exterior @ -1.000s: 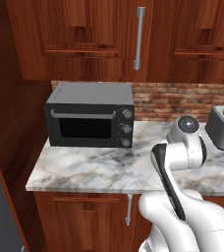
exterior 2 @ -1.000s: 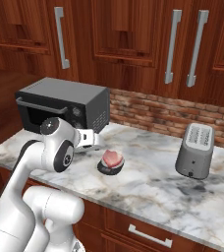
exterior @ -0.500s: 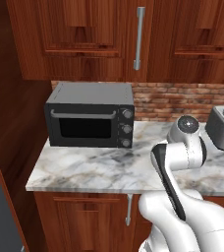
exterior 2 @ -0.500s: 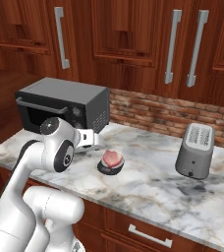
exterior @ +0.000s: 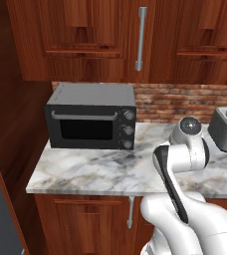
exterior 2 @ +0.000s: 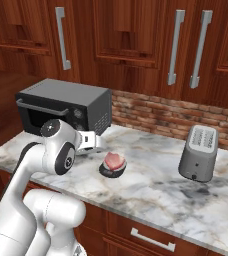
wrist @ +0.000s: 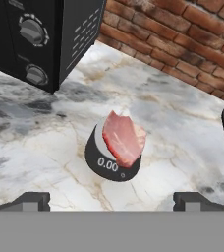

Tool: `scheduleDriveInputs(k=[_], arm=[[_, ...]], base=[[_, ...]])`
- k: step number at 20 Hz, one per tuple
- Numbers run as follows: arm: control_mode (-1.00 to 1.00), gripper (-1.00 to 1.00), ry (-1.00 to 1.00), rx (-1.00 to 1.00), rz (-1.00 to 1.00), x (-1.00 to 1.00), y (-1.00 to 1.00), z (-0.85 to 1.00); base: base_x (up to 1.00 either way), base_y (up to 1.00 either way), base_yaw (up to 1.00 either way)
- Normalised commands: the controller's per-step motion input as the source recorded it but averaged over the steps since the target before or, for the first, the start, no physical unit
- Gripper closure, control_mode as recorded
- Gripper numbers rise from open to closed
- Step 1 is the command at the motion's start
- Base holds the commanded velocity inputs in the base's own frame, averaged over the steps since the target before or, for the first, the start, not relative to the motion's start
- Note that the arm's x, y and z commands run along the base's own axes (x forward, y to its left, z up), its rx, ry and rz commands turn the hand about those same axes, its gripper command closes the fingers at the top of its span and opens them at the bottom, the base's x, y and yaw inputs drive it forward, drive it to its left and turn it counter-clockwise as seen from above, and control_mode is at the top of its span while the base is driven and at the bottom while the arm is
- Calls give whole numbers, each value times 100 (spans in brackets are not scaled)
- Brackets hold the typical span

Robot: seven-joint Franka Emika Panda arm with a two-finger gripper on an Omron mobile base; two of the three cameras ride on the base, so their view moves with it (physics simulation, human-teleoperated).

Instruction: Take the steak from the fridge and place it on the digital scale on the counter by the fridge. Wait a few seconds for a reading, then move it to the plate on the dining counter.

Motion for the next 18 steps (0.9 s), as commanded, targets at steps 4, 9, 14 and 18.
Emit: scheduleDriveInputs(k=[4, 9, 14, 18], arm=[[-100, -100, 0, 0, 0, 0, 0, 0], [-100, -100, 0, 0, 0, 0, 0, 0], [-100, -100, 0, 0, 0, 0, 0, 0], [-100, -100, 0, 0, 0, 0, 0, 0]], base=[[0, 0, 0], [0, 0, 0], [0, 0, 0], [0, 0, 0]])
